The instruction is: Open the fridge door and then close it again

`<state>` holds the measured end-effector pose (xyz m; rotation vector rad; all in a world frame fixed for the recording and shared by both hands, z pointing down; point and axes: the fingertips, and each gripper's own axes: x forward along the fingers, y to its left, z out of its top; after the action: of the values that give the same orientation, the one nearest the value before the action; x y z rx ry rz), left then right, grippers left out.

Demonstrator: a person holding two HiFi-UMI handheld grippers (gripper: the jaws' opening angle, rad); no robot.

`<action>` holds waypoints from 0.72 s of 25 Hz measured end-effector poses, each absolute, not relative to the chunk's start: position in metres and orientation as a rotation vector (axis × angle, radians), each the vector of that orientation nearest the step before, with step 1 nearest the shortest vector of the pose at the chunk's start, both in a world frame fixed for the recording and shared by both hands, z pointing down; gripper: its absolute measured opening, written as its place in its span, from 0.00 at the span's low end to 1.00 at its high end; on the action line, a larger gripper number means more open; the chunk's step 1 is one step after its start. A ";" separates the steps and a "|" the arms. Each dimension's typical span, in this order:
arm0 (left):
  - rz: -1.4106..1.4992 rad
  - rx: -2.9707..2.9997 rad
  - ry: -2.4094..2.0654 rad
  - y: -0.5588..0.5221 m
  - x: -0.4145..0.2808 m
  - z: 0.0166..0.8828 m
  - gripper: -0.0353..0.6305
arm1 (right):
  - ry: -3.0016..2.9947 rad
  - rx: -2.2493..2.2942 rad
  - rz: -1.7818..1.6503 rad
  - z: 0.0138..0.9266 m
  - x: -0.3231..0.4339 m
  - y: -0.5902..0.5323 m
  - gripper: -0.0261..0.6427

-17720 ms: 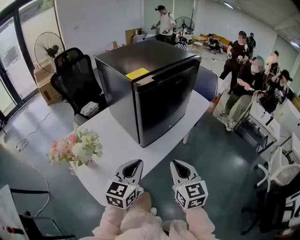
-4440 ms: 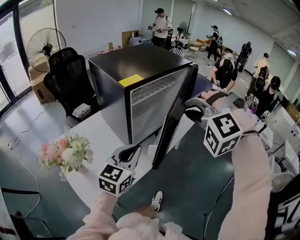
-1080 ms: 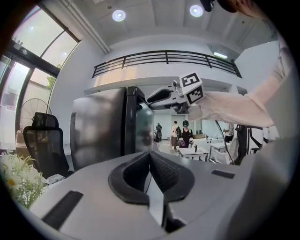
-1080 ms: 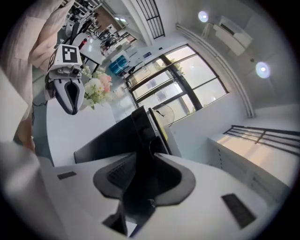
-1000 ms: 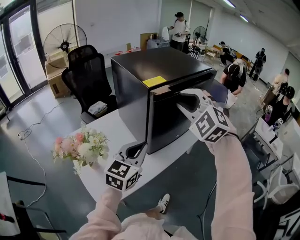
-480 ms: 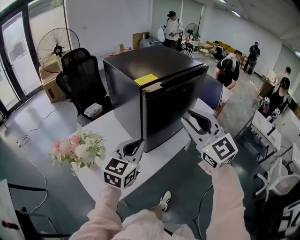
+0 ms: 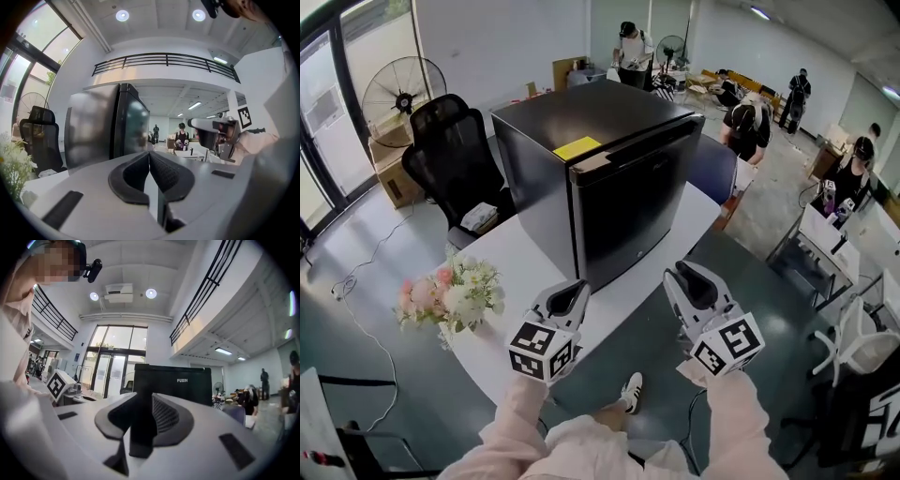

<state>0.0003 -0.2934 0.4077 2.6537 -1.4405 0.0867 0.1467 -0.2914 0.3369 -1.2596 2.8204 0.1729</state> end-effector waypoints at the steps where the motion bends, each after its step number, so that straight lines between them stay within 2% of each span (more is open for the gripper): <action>1: 0.078 2.650 -1.438 -0.291 0.002 0.410 0.07 | 2.806 -1.288 0.138 0.344 0.148 -0.289 0.19; 8: 0.022 2.616 -1.421 -0.277 0.007 0.429 0.07 | 2.667 -1.384 -0.159 0.390 0.150 -0.268 0.14; 13: 0.016 2.602 -1.442 -0.264 0.003 0.442 0.07 | 2.671 -1.474 -0.158 0.412 0.145 -0.252 0.06; 18: 0.041 2.579 -1.467 -0.253 -0.003 0.457 0.07 | 2.680 -1.542 -0.146 0.428 0.145 -0.241 0.05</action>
<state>-0.0034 -0.2530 0.4569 2.5787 -1.4667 0.0407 0.1448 -0.2408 0.4278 -1.5423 2.6802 -0.1458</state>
